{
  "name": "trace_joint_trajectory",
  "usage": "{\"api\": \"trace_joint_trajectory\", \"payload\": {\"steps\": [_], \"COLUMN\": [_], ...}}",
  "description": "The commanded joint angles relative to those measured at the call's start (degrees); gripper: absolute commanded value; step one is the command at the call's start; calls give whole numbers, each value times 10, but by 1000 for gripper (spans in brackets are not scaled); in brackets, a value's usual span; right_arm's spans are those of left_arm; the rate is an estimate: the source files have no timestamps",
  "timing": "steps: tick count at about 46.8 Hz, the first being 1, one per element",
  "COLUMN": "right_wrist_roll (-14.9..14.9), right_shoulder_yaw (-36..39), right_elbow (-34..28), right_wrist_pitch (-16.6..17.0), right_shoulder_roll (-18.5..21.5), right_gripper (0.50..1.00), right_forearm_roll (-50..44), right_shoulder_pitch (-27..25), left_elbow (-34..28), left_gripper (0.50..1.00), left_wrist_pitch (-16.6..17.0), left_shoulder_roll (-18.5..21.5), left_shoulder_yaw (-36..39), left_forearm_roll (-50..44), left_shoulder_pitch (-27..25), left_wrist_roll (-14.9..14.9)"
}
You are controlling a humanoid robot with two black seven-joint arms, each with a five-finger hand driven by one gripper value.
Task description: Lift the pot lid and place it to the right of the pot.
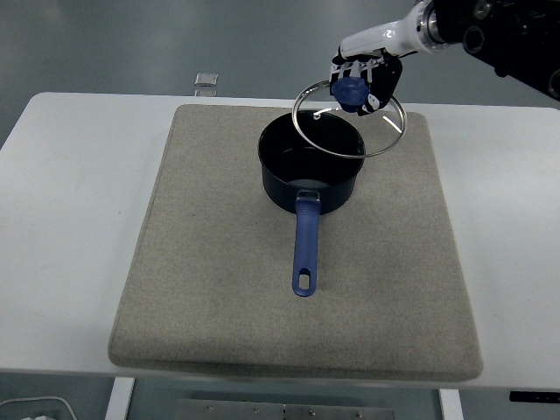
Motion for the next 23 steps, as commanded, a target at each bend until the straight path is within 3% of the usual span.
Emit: {"api": "trace_joint_trajectory", "payload": {"steps": [1,12,23], "right_wrist_roll": [0,2,4], "right_shoulder_yaw": [0,-8,-8], "right_elbow": [0,0,0], "right_wrist_pitch": [4,1,-17], "right_shoulder_roll": [-23,-73,-97], "right_gripper": [500,500,500], "right_forearm_roll": [-1,-9,-14], "right_shoulder_pitch": [-6,-29,-69], "left_elbow": [0,0,0], "left_gripper": [1000,1000,1000], "left_wrist_pitch": [0,0,0], "left_shoulder_roll": [0,0,0], "left_shoulder_yaw": [0,0,0], "left_forearm_roll": [0,0,0], "left_shoulder_pitch": [0,0,-1], "left_wrist_roll": [0,0,-1]}}
